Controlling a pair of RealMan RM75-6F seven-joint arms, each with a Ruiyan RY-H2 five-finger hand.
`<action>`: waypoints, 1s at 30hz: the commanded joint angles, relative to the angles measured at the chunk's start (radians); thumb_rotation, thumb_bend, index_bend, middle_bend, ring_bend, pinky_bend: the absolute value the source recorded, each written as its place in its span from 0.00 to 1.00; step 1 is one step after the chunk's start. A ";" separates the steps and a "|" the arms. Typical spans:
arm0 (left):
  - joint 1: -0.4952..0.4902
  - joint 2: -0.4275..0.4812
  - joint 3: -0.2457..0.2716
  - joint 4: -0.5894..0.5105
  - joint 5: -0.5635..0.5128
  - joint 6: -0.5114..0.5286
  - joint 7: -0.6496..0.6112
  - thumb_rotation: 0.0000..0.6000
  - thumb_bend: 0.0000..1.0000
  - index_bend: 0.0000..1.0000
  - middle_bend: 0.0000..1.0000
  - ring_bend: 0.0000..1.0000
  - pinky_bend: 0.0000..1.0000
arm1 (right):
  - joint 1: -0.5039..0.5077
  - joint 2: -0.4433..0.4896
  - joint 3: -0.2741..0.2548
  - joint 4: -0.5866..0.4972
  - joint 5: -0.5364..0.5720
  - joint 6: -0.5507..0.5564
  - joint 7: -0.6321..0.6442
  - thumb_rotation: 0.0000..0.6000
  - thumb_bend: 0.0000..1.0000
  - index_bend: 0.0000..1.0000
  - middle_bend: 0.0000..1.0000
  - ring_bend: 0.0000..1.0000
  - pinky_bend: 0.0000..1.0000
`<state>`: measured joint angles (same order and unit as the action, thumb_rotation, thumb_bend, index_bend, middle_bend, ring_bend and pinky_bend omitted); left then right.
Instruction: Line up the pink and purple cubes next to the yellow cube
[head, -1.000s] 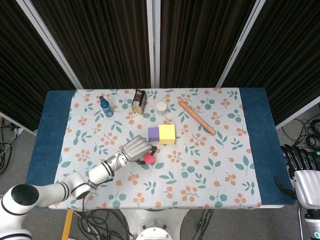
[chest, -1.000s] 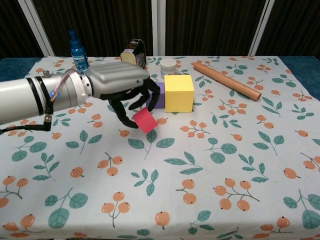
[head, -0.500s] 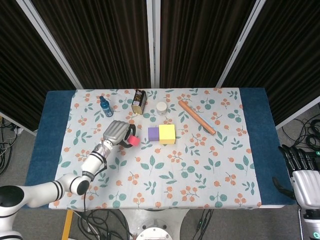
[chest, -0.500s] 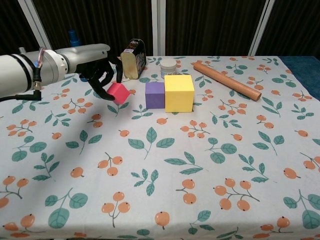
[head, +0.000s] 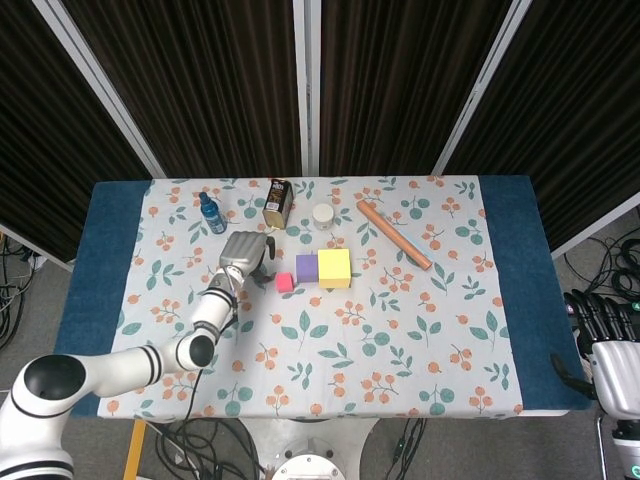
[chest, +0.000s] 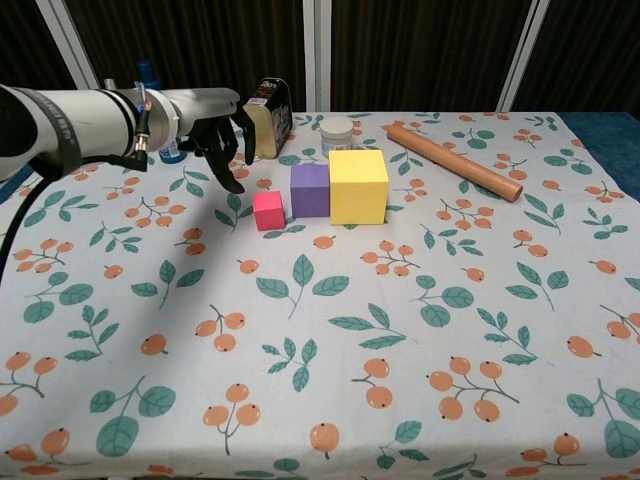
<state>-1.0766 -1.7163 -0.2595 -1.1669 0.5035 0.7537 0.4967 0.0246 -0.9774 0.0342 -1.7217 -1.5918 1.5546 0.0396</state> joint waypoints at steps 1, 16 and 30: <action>0.002 0.016 0.008 -0.027 0.002 0.014 0.012 1.00 0.21 0.53 0.82 0.83 0.89 | 0.002 0.001 0.001 0.001 0.000 -0.003 0.000 1.00 0.23 0.00 0.01 0.00 0.02; 0.003 0.032 0.036 -0.140 -0.074 0.039 0.016 1.00 0.10 0.38 0.81 0.83 0.88 | 0.003 0.001 -0.001 -0.004 -0.007 -0.001 -0.002 1.00 0.23 0.00 0.01 0.00 0.02; -0.029 -0.079 0.018 -0.071 -0.092 0.135 0.055 1.00 0.06 0.23 0.82 0.83 0.88 | -0.003 0.007 -0.002 -0.008 -0.007 0.006 -0.005 1.00 0.23 0.00 0.01 0.00 0.02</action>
<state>-1.1043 -1.7914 -0.2430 -1.2415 0.4075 0.8855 0.5476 0.0214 -0.9701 0.0324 -1.7297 -1.5986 1.5610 0.0344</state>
